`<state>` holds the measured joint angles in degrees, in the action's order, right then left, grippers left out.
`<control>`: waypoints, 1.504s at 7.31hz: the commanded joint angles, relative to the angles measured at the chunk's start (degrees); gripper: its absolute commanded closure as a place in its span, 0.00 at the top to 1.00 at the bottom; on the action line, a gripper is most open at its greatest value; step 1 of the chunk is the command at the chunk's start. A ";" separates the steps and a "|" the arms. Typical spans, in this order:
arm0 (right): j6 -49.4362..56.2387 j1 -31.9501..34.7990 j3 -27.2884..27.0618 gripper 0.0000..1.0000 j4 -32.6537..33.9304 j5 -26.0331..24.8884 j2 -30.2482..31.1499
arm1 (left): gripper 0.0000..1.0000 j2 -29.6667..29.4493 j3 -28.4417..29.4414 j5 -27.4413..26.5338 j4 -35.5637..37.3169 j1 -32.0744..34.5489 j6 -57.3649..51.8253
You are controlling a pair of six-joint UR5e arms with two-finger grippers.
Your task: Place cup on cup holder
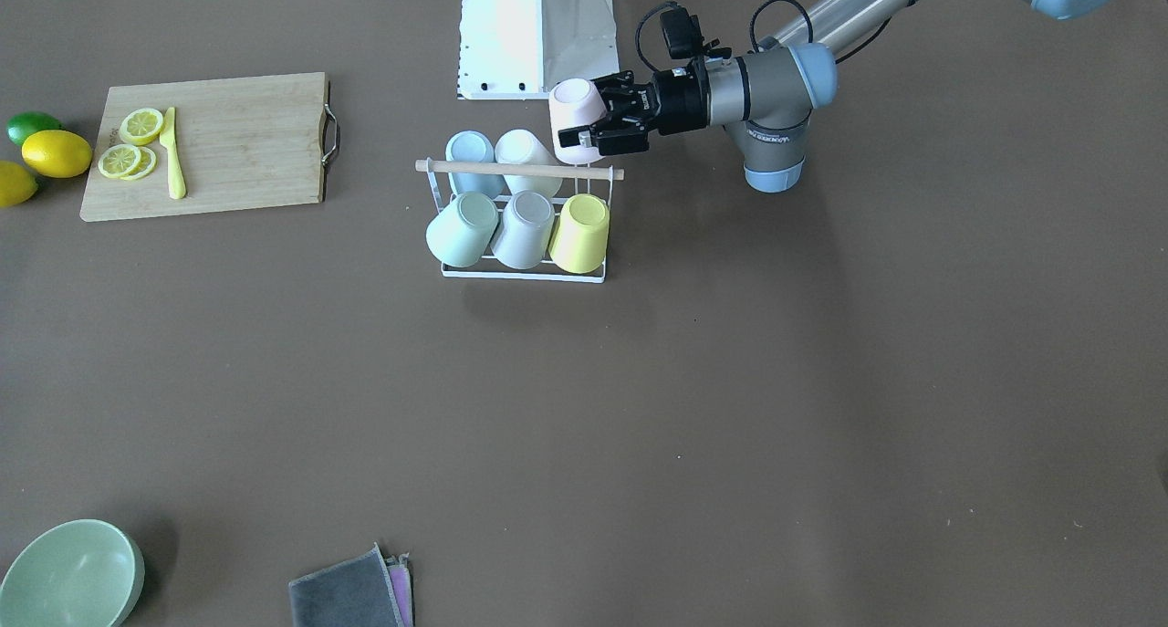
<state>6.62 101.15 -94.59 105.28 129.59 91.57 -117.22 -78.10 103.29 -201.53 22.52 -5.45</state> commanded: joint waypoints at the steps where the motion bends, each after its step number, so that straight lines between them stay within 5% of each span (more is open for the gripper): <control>1: -0.12 0.01 -0.24 1.00 -0.07 0.05 0.19 | 0.43 -0.03 0.48 -0.37 0.00 -0.10 0.00; 5: -0.03 0.53 -0.77 1.00 -0.42 0.31 0.98 | 0.45 -0.12 1.02 -0.81 0.17 -0.10 0.09; 6: 0.05 1.23 -1.12 1.00 -0.42 1.27 1.15 | 0.98 -0.12 1.02 -1.25 0.18 -0.10 0.09; 11: 0.23 3.52 -1.73 1.00 -2.18 2.77 3.79 | 0.99 -0.47 0.41 -1.95 -0.09 -0.02 1.58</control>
<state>6.89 104.36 -96.26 103.20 132.32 95.24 -117.73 -77.26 101.35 -201.55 22.42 -4.58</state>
